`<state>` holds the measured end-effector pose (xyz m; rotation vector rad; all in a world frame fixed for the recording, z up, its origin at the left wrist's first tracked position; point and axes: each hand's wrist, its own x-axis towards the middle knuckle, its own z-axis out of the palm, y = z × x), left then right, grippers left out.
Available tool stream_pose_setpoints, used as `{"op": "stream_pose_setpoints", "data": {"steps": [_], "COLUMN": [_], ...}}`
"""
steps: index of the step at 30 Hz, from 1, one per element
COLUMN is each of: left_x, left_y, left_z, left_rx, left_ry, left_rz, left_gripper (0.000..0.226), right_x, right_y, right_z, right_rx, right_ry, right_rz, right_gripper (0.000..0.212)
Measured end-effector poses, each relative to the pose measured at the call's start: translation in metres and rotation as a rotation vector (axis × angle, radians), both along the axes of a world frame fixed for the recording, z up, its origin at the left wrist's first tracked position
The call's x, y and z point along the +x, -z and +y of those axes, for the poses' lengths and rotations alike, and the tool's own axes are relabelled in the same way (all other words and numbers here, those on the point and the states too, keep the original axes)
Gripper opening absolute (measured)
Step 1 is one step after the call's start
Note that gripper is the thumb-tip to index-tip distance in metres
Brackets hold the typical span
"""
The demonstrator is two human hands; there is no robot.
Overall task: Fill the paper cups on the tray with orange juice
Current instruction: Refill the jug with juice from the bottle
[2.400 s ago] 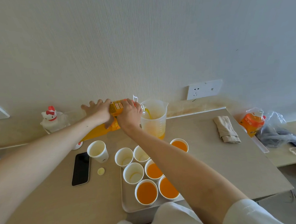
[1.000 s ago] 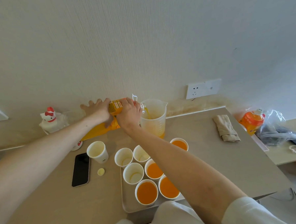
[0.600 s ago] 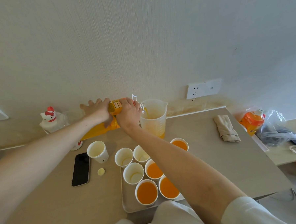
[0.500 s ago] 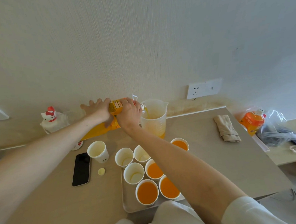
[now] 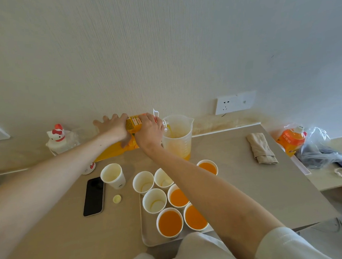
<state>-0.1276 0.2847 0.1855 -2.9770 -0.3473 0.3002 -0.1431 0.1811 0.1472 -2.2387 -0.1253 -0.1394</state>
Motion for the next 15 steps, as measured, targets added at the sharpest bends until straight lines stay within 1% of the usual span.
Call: {"op": "stream_pose_setpoints", "data": {"steps": [15], "left_x": [-0.0025], "left_y": [-0.0028], "left_z": [-0.0038], "left_rx": [0.008], "left_ry": [-0.002], "left_rz": [0.000], "left_gripper": [0.096], "right_x": [0.0007], "right_y": [0.0001], "right_z": [-0.0017], "right_rx": [0.005], "right_ry": [0.004], "right_rz": [-0.004], "right_gripper": [0.049]}}
